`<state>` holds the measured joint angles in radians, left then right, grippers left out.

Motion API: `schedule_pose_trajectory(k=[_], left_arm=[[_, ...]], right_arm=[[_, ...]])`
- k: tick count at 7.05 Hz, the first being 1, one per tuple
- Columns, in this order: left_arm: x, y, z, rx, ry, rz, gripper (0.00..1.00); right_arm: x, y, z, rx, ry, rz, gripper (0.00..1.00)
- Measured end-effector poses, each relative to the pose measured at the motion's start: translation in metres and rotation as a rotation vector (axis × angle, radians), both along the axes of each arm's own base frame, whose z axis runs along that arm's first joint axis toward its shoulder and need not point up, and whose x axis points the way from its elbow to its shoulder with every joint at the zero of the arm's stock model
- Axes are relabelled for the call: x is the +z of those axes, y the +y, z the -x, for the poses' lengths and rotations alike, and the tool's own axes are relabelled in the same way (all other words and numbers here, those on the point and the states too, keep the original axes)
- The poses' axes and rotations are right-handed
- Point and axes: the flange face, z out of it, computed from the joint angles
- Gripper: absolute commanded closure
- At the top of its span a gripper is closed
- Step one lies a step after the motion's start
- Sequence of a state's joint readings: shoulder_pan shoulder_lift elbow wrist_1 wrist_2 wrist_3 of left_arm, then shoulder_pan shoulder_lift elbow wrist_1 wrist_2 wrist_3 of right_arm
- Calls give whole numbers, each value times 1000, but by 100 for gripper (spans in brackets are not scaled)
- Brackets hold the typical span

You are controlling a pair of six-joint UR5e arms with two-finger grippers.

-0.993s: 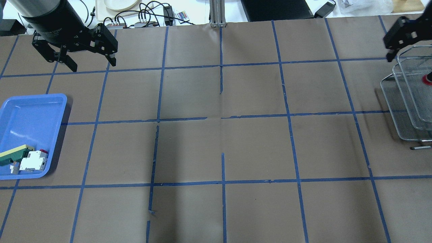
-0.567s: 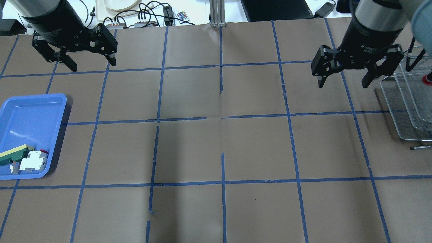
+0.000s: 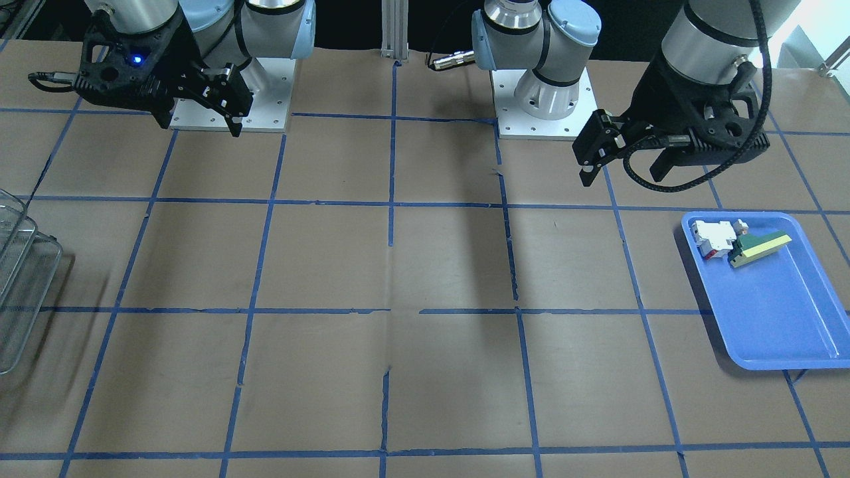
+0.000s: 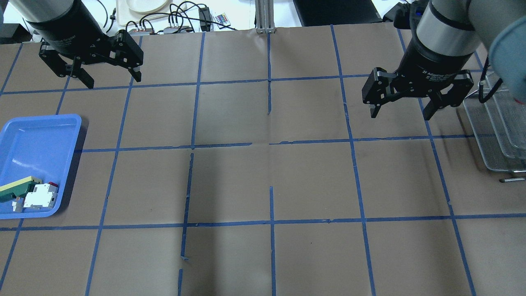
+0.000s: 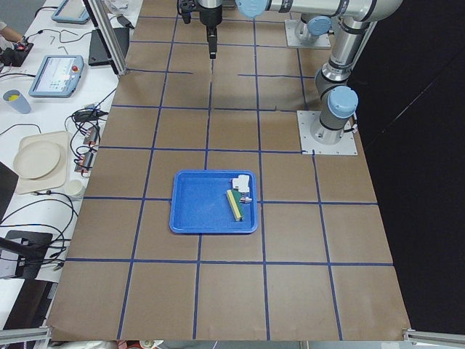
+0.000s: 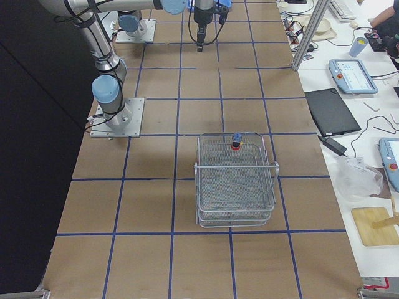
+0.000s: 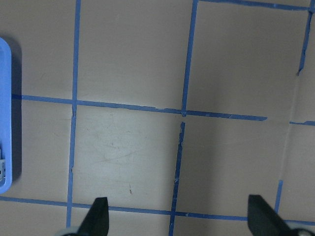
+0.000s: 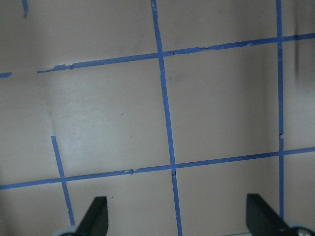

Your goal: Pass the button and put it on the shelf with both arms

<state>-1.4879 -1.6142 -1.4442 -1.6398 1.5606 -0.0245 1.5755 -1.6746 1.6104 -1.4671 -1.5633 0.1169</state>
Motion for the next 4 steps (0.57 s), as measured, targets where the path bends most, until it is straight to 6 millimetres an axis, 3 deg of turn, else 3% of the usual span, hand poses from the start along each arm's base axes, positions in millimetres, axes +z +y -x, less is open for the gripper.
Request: schedule_pose_trajectory(k=[4], left_arm=[[-1, 2, 0, 0, 1, -2, 0]], right_arm=[[4, -2, 8, -18, -4, 11, 0]])
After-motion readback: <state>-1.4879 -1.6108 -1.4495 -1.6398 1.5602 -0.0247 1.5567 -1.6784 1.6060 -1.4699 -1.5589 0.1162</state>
